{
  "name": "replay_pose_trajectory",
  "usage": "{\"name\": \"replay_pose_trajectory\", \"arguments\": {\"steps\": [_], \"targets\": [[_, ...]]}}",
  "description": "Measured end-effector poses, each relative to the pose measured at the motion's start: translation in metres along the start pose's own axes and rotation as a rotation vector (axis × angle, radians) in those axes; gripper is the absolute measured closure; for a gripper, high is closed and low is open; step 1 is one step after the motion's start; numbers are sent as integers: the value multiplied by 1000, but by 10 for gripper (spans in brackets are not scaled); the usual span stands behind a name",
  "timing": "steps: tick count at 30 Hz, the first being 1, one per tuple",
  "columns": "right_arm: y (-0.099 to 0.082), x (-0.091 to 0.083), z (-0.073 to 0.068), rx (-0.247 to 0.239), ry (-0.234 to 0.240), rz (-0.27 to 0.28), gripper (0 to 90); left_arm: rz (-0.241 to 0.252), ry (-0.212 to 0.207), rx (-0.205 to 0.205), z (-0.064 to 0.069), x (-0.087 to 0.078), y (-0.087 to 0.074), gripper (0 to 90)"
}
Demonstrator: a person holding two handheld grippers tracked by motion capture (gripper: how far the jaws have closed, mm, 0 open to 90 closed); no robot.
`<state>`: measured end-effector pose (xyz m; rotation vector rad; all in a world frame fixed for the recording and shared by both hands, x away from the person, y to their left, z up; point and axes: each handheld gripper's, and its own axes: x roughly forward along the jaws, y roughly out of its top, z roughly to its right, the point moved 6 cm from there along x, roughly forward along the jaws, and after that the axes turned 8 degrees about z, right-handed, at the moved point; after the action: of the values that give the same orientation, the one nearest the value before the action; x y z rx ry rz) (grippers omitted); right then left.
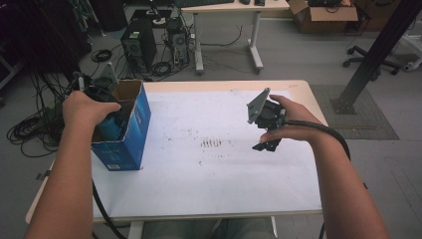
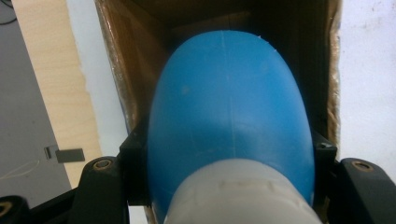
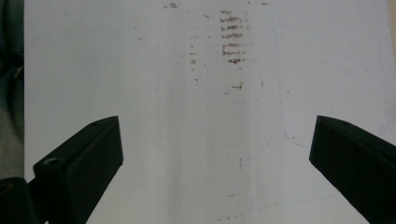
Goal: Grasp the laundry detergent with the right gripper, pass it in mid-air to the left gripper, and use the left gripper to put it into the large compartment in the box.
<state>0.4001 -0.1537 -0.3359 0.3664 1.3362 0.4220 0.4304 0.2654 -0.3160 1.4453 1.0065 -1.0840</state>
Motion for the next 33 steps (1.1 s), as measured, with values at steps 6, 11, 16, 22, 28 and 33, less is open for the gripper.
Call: {"name": "replay_pose_trajectory", "arguments": {"steps": [6,11,16,22,28,33], "targets": [[1,1,-1,1,0,4,26,-3,-1,-1,1,8,-2,381],[1,2,0,-2,1,3,26,-13,2,2,1,14,-3,381],[0,3,0,-3,5,2,26,-14,-2,5,2,18,-3,381],[1,4,0,-2,2,3,26,-22,0,6,2,24,-4,381],[1,5,0,-2,5,2,26,-22,-5,1,1,29,-7,381],[2,4,0,-1,3,3,26,-21,-2,5,1,30,-7,381]]}}
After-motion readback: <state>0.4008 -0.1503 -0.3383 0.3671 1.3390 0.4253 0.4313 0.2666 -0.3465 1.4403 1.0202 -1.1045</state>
